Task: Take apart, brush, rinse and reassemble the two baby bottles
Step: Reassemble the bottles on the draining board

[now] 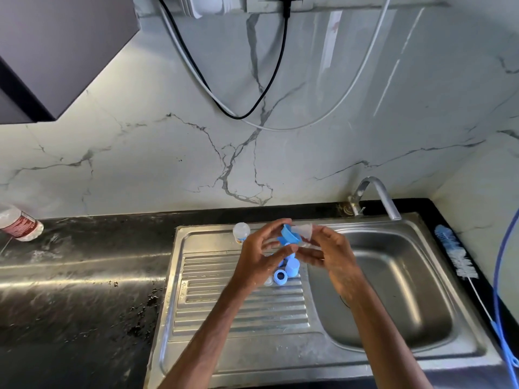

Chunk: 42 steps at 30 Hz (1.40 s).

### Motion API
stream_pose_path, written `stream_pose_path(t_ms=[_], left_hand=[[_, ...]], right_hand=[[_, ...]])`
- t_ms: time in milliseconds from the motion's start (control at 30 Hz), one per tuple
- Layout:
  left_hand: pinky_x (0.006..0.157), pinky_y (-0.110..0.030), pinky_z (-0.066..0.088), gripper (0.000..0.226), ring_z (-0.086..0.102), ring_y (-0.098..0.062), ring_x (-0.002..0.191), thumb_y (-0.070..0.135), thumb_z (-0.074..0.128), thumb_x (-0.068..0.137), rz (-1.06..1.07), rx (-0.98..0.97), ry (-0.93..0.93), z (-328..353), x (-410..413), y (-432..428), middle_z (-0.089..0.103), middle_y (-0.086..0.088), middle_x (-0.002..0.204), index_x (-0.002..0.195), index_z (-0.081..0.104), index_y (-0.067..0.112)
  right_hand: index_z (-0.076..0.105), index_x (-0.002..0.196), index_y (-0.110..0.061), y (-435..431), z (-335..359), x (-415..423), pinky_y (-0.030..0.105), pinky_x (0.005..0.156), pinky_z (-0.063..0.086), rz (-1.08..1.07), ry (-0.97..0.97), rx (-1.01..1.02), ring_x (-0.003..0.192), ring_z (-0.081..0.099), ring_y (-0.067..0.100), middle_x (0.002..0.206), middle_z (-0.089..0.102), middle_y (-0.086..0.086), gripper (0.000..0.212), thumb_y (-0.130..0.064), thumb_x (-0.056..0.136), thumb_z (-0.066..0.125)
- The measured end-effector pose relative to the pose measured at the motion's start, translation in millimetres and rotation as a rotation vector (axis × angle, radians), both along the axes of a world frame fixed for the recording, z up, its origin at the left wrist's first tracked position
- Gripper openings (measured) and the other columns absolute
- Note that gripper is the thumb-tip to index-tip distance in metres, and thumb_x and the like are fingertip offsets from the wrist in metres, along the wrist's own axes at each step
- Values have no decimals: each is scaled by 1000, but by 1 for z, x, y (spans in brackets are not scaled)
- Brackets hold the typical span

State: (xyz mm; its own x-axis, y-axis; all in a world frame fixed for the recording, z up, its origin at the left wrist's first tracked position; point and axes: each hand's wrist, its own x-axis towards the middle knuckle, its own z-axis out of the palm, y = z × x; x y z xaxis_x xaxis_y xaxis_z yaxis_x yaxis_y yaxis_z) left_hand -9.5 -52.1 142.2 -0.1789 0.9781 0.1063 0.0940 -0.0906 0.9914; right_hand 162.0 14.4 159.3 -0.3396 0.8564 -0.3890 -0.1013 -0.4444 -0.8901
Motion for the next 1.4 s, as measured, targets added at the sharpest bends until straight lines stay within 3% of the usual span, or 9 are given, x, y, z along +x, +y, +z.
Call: stream_pose_path(t_ms=[200,467,667,833,933,1067,1200,1300,1400], left_hand=[[102,-38,55,51,62,-21,128,19,78,92,-35,3,-34,-1,-7,4,66,4,137,139,59,21],[104,-40,52,49,61,-19,129,21,81,88,-1,77,102,-2,-6,1,67,10,134,133,62,30],[103,-38,47,48,58,-16,130,27,80,90,16,63,166,-8,-8,2,65,13,135,133,60,30],[102,-15,45,47,60,-19,129,22,80,91,-10,111,137,-9,-6,1,66,8,134,133,60,25],[103,-15,44,48,60,-21,128,21,81,89,-10,116,97,-10,-5,-2,67,5,134,132,60,25],[102,-21,49,50,61,-21,128,16,82,89,-26,105,72,-11,-3,-4,66,5,135,133,58,21],[107,-21,48,60,55,-14,135,24,80,91,-53,42,154,-12,-4,-7,57,13,146,143,52,26],[89,-12,52,60,61,-3,122,38,80,88,11,-111,146,-8,-5,-13,58,23,139,142,53,39],[75,-23,62,35,74,-8,100,37,74,94,72,-169,58,-4,-2,-11,74,13,116,127,71,26]], right_hand=[[75,105,-8,4,11,4,31,56,61,-11,-369,400,81,74,25,96,75,12,12,-14,100,67],[80,98,-14,-3,16,4,33,61,61,26,-502,622,73,73,15,88,77,-7,6,-17,95,75],[80,95,-18,-4,20,5,40,69,63,41,-514,647,71,72,12,86,77,-10,4,-17,94,76],[79,93,-19,-12,16,-1,33,66,63,-29,-475,660,74,73,9,82,77,-12,10,-18,85,85],[72,95,-22,-10,14,-1,32,65,62,-62,-498,603,78,73,15,86,75,-6,20,-27,82,88],[75,111,-11,-4,12,-3,48,78,65,164,-329,308,90,78,23,104,78,10,22,-22,92,78],[77,113,-7,-10,11,-5,47,75,66,131,-320,386,84,80,21,97,81,4,24,-15,90,80],[80,105,-14,-11,7,-5,40,70,66,39,-392,463,80,79,15,92,81,-2,19,-13,87,83],[82,100,-15,-13,6,-7,38,68,66,43,-392,464,77,79,17,89,80,-2,18,-18,83,88]])
